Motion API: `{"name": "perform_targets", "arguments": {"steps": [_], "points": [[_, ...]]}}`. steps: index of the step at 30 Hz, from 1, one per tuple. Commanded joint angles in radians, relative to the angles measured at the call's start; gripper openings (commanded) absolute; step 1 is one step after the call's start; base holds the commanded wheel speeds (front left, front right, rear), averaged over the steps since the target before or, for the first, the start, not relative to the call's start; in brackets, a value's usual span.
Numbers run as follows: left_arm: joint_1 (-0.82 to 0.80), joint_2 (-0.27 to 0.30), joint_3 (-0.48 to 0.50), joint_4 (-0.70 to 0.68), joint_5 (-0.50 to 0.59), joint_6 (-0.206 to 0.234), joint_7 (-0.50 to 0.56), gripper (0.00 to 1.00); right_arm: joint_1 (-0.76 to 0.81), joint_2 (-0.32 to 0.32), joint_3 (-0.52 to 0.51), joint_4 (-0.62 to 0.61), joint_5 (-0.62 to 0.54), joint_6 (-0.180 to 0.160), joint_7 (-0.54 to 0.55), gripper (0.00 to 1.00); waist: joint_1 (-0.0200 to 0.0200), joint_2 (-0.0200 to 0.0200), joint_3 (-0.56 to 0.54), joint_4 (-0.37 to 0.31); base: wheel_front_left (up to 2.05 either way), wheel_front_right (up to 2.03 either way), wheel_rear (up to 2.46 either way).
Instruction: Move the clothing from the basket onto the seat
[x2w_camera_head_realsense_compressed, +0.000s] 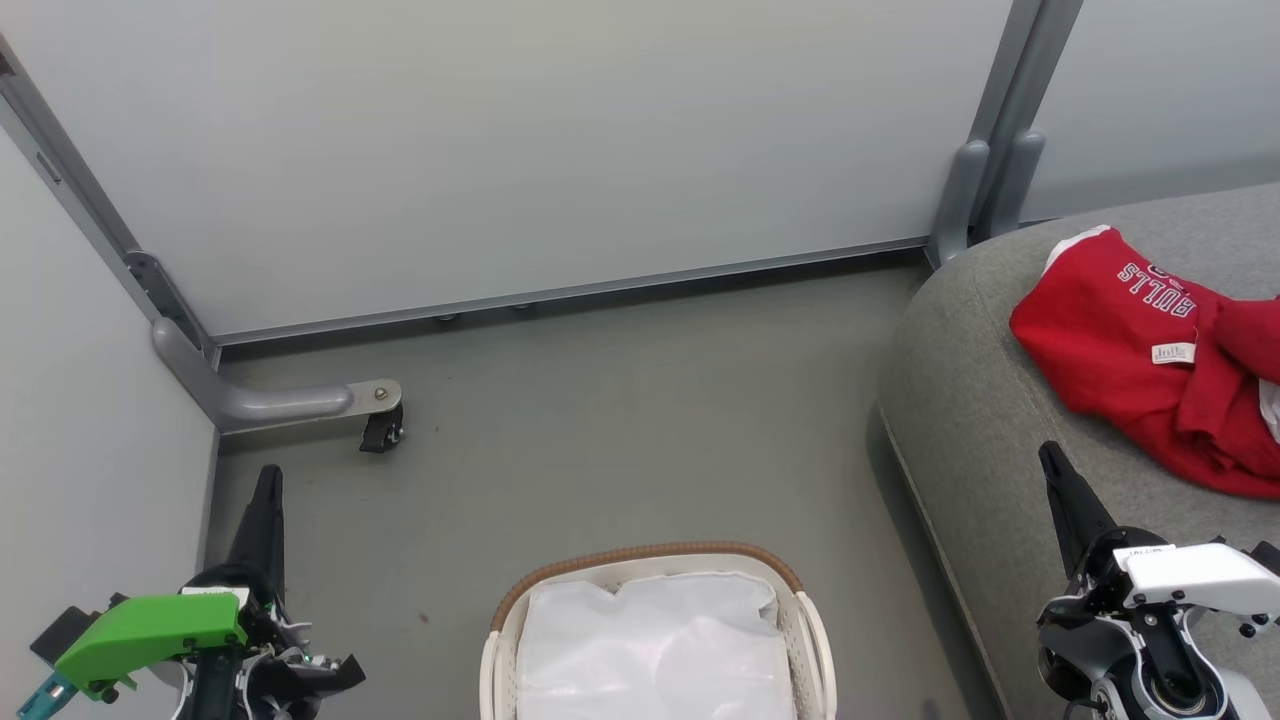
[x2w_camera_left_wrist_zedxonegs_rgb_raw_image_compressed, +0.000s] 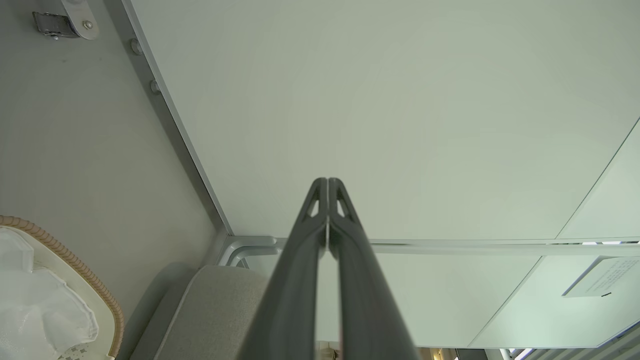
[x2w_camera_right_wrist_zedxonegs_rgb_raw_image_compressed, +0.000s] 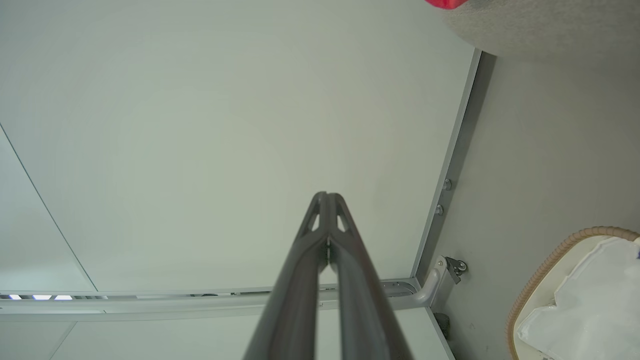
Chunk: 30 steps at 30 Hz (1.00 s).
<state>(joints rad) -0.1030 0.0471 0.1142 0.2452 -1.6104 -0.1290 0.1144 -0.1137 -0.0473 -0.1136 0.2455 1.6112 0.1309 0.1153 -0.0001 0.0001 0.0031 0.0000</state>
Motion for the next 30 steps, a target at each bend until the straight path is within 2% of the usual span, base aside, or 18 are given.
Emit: {"name": "perform_targets", "arguments": {"steps": [1,30], "points": [[-0.011,0.006,0.002,-0.002,-0.004,-0.003,0.004,0.00,0.010,-0.006,-0.002,-0.004,0.003,0.000,0.002,0.00,0.0001,-0.0001,0.000,0.000,0.00,0.00,0.00],[-0.011,0.006,0.002,-0.002,-0.004,-0.003,0.003,0.00,0.010,-0.006,-0.002,-0.004,0.003,0.000,0.002,0.00,0.0001,-0.0001,0.000,0.000,0.00,0.00,0.00]]}}
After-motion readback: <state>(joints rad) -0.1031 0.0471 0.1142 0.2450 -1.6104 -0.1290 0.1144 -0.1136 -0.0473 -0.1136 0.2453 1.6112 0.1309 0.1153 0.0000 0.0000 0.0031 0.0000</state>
